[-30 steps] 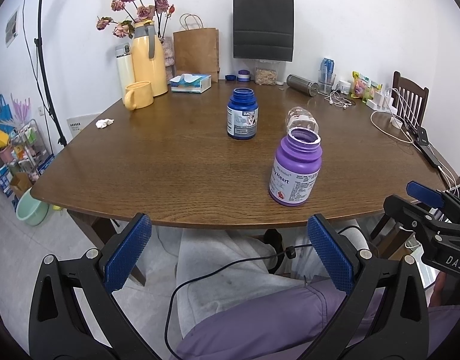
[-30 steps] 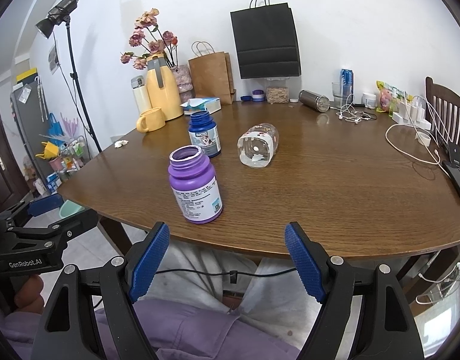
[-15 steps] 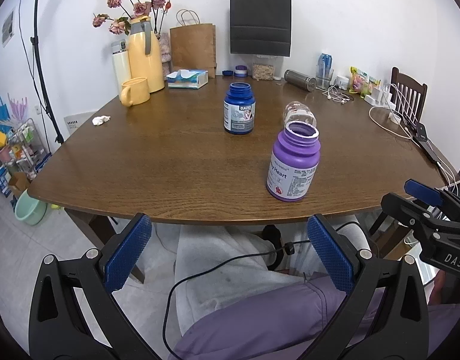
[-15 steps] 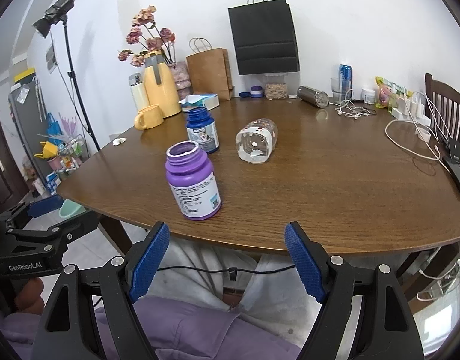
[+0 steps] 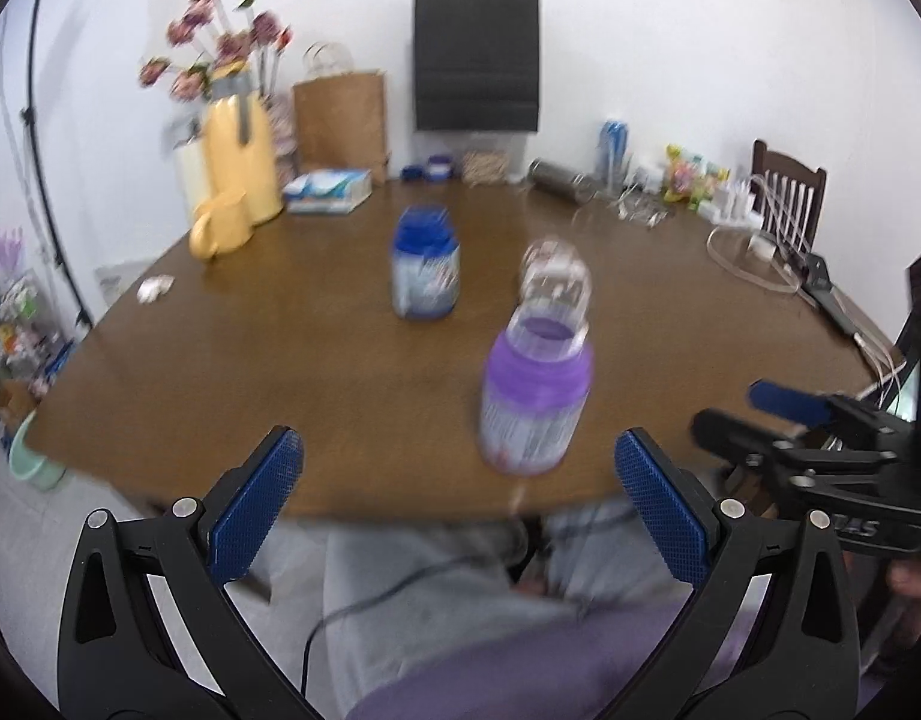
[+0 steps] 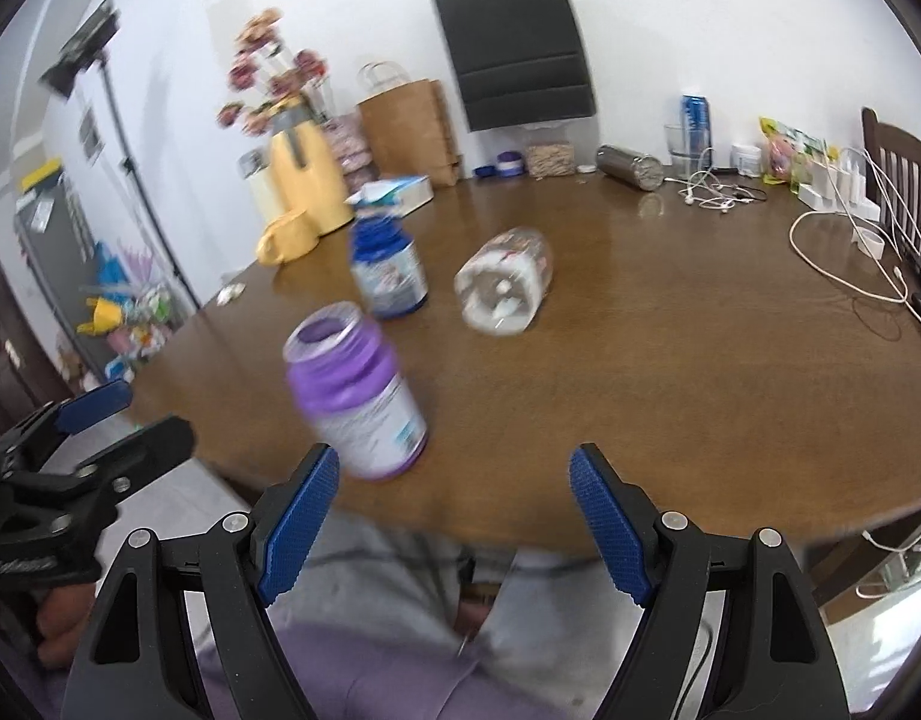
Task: Flip cup upright
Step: 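Reach the right tool to the sideways clear sticker cup and grasp it, then lift the clear cup with the right tool and carry it toward the left tool, then grasp the clear cup with the left tool while the right tool releases it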
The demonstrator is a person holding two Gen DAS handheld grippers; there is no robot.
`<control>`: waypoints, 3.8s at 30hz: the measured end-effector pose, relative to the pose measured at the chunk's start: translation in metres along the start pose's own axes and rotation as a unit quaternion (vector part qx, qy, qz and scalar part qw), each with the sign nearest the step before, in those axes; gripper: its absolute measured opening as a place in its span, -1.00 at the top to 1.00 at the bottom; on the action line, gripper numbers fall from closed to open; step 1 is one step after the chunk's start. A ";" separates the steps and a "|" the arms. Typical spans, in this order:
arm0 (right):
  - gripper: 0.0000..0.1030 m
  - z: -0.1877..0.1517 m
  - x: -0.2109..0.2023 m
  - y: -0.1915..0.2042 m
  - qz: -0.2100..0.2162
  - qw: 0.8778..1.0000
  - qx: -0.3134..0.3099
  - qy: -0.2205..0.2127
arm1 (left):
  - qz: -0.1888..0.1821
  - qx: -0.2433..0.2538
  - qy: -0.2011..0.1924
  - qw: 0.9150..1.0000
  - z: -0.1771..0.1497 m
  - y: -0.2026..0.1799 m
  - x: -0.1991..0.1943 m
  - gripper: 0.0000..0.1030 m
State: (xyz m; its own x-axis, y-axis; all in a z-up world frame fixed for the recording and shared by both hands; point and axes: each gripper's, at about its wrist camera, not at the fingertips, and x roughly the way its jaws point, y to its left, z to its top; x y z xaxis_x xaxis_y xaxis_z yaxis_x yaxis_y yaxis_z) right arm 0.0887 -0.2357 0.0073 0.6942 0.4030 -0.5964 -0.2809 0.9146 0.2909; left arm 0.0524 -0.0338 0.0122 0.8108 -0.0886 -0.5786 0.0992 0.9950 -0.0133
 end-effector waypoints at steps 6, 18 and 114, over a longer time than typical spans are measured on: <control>-0.62 0.045 0.033 -0.031 0.006 0.999 0.035 -0.009 | -0.016 -0.018 0.010 1.000 0.084 -0.034 0.050 -1.00; -0.62 0.125 0.122 -0.054 0.055 0.997 0.054 0.017 | -0.031 -0.169 0.129 0.977 0.201 -0.040 0.192 -1.00; -0.66 0.131 0.144 -0.210 -0.013 0.996 0.055 0.065 | -0.177 0.104 0.177 0.962 0.156 -0.143 0.311 -0.17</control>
State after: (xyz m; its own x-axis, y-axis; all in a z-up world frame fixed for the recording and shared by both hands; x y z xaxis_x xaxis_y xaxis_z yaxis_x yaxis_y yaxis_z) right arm 0.3338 -0.3746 -0.0418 0.6066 0.3866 -0.6947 -0.1841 0.9184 0.3503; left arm 0.3802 -0.2113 -0.0381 0.4605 -0.3623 -0.8104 0.4759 0.8714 -0.1192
